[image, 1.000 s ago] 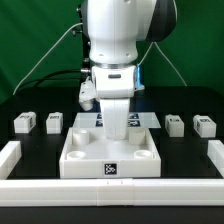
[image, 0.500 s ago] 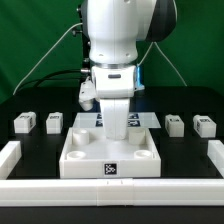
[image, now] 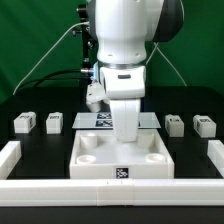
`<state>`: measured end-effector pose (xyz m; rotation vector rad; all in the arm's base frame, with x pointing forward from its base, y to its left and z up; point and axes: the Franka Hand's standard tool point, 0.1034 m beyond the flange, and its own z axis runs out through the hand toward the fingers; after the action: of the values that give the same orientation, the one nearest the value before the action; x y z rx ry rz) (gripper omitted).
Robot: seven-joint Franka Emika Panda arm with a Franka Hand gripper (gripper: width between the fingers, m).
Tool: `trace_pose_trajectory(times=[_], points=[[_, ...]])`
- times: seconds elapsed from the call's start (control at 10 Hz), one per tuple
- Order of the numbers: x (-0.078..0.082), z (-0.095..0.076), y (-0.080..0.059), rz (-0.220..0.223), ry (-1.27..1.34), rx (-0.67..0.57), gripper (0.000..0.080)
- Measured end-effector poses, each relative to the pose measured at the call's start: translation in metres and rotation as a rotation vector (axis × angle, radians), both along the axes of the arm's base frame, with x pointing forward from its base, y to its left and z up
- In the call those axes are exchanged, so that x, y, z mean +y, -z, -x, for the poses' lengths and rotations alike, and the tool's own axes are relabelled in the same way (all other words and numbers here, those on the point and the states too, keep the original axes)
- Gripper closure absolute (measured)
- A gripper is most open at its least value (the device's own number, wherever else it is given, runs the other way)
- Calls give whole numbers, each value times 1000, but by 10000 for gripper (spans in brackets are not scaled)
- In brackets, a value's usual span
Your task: Assemble one leg
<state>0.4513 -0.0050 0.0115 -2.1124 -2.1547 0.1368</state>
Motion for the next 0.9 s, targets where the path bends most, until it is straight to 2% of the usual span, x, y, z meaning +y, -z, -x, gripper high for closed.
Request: trace_pose_trajectory(times=[0.2,0.4,0.5,0.9], points=[[15,-11,1,2,42,6,723],[43,-35,0,0,63,1,723],[50,-40,0,-2,82,-3,723],[48,-40,0,-2,84,-5,723]])
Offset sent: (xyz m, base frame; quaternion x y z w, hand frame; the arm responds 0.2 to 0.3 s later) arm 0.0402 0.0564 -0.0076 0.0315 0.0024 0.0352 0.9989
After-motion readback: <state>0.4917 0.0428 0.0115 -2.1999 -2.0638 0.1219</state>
